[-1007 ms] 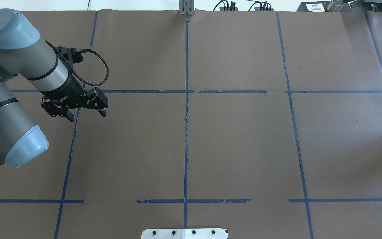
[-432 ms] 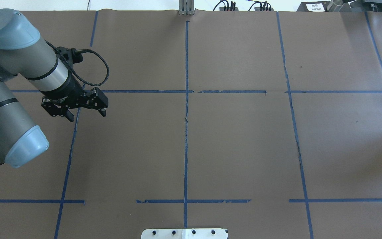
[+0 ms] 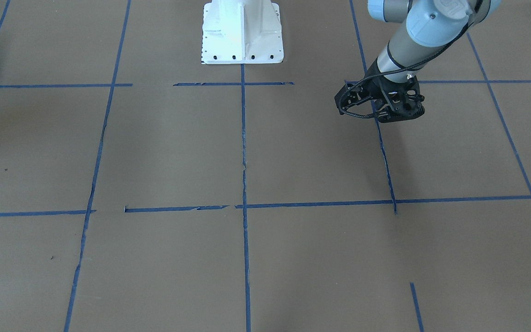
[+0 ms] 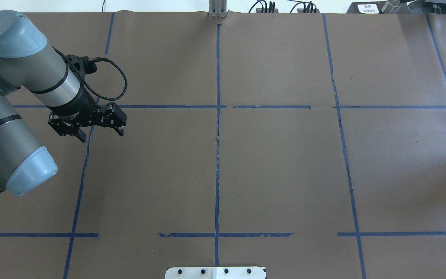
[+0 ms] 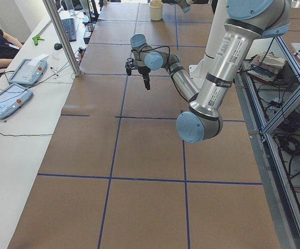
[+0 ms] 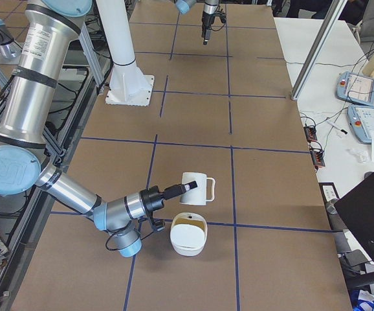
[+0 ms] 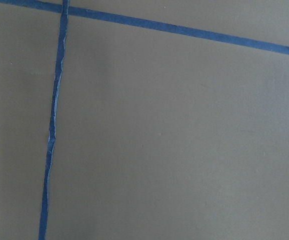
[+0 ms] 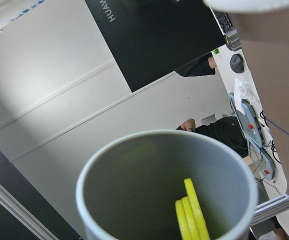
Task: Left arm hands cup to right arm to dump lemon
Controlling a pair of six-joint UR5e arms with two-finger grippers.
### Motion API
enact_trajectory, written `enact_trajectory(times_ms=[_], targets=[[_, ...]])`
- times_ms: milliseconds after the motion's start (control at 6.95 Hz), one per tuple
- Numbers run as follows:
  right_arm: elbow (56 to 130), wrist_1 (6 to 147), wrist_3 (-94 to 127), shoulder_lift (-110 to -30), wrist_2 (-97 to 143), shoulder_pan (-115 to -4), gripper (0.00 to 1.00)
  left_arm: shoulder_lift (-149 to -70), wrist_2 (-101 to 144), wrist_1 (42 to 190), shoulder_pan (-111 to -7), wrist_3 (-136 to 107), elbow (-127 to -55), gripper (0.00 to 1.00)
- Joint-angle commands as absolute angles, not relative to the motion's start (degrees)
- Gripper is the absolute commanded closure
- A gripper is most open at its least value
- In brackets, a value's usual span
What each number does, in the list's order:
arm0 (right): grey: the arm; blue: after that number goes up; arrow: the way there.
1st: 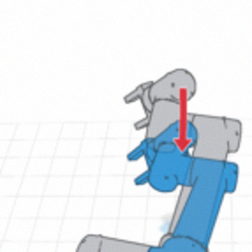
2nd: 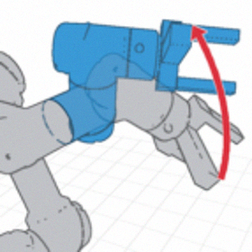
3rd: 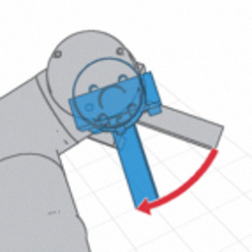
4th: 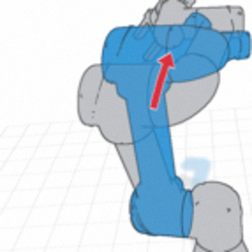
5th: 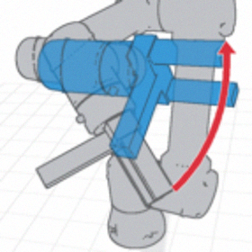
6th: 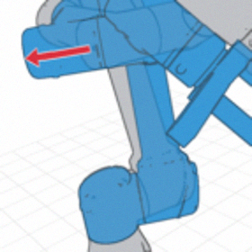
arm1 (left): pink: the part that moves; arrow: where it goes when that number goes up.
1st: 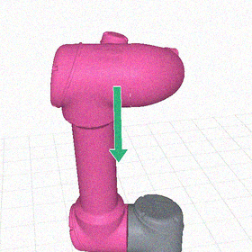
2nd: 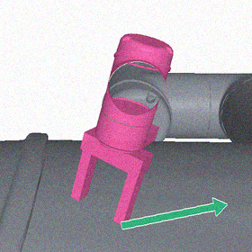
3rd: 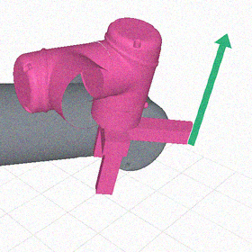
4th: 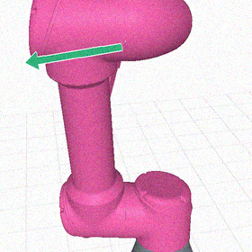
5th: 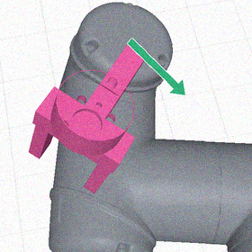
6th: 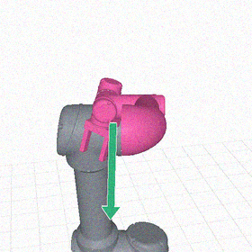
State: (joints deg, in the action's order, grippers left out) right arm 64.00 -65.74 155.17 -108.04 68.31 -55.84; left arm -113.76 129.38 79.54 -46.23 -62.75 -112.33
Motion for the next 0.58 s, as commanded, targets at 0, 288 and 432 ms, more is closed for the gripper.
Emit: enact_trajectory(times_ms=[0,288,432], targets=[[63.9,-66.5,160.6,-108.1,67.2,-55.9,0.65,-113.8,129.4,79.5,-46.2,-62.8,-112.4,0.00],[63.5,-68.8,162.4,-108.1,66.1,-55.8,0.65,-113.9,129.4,79.5,-46.2,-62.8,-112.5,0.00],[63.1,-69.3,163.1,-108.0,65.8,-55.8,0.65,-113.9,129.4,79.5,-46.2,-62.8,-112.5,0.00]])
